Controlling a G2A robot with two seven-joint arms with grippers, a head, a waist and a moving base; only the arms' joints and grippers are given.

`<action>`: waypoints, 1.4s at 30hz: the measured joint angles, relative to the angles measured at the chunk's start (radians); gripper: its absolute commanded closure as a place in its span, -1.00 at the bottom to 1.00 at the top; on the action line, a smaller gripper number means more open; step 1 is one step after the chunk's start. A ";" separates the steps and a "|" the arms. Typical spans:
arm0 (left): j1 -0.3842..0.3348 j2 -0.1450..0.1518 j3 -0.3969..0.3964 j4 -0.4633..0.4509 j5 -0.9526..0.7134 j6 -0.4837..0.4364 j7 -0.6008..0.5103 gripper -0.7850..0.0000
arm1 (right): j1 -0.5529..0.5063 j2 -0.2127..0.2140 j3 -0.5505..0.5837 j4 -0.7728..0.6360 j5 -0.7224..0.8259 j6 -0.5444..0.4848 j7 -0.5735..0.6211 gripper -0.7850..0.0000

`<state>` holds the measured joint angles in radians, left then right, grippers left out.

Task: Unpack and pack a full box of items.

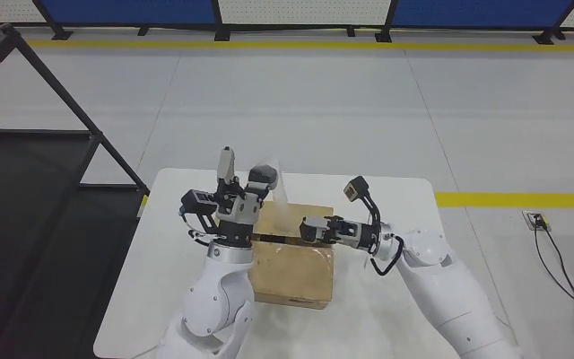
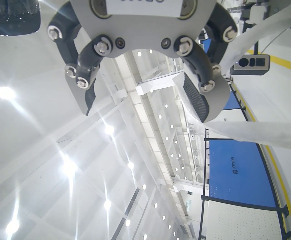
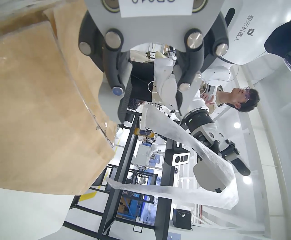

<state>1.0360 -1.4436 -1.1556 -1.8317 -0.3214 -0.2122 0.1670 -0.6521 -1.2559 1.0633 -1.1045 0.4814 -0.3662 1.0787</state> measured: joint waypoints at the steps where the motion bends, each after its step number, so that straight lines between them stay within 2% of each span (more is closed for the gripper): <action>1: -0.001 0.001 -0.001 0.000 0.025 0.004 -0.004 -1.00 | 0.000 0.000 0.000 0.000 0.001 0.000 0.000 -1.00; 11: 0.004 0.000 -0.001 -0.005 -0.004 0.002 -0.004 -1.00 | -0.009 0.000 0.003 -0.012 0.002 -0.011 -0.012 -1.00; 19: 0.004 -0.017 0.027 -0.012 -0.043 -0.027 0.026 -1.00 | -0.081 0.018 0.051 -0.129 -0.094 -0.182 -0.037 -1.00; 30: -0.019 -0.040 0.050 0.012 -0.080 -0.034 0.071 -1.00 | -0.127 0.022 0.066 -0.182 -0.197 -0.330 -0.158 -1.00; 31: -0.022 -0.042 0.052 0.015 -0.079 -0.033 0.075 -1.00 | -0.129 0.022 0.065 -0.189 -0.204 -0.342 -0.158 -0.77; 32: -0.024 -0.044 0.054 0.017 -0.078 -0.033 0.077 -1.00 | -0.131 0.022 0.063 -0.194 -0.210 -0.348 -0.157 0.00; 34: -0.030 -0.048 0.059 0.023 -0.075 -0.031 0.080 -1.00 | -0.132 0.023 0.059 -0.203 -0.224 -0.356 -0.159 0.22; 36: -0.035 -0.052 0.062 0.028 -0.074 -0.030 0.083 -1.00 | -0.132 0.023 0.056 -0.210 -0.243 -0.355 -0.167 0.35; 37: -0.037 -0.054 0.063 0.031 -0.074 -0.030 0.084 -1.00 | -0.131 0.023 0.052 -0.215 -0.254 -0.354 -0.171 0.51; 39: -0.041 -0.057 0.064 0.035 -0.074 -0.029 0.085 -1.00 | -0.130 0.023 0.047 -0.223 -0.268 -0.352 -0.176 0.65; 42: -0.044 -0.061 0.065 0.040 -0.076 -0.028 0.082 -1.00 | -0.128 0.023 0.044 -0.232 -0.307 -0.346 -0.203 1.00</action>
<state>0.9919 -1.5050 -1.0903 -1.7918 -0.3972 -0.2403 0.2493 -0.7805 -1.2332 1.1076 -1.3366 0.1740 -0.7121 0.8757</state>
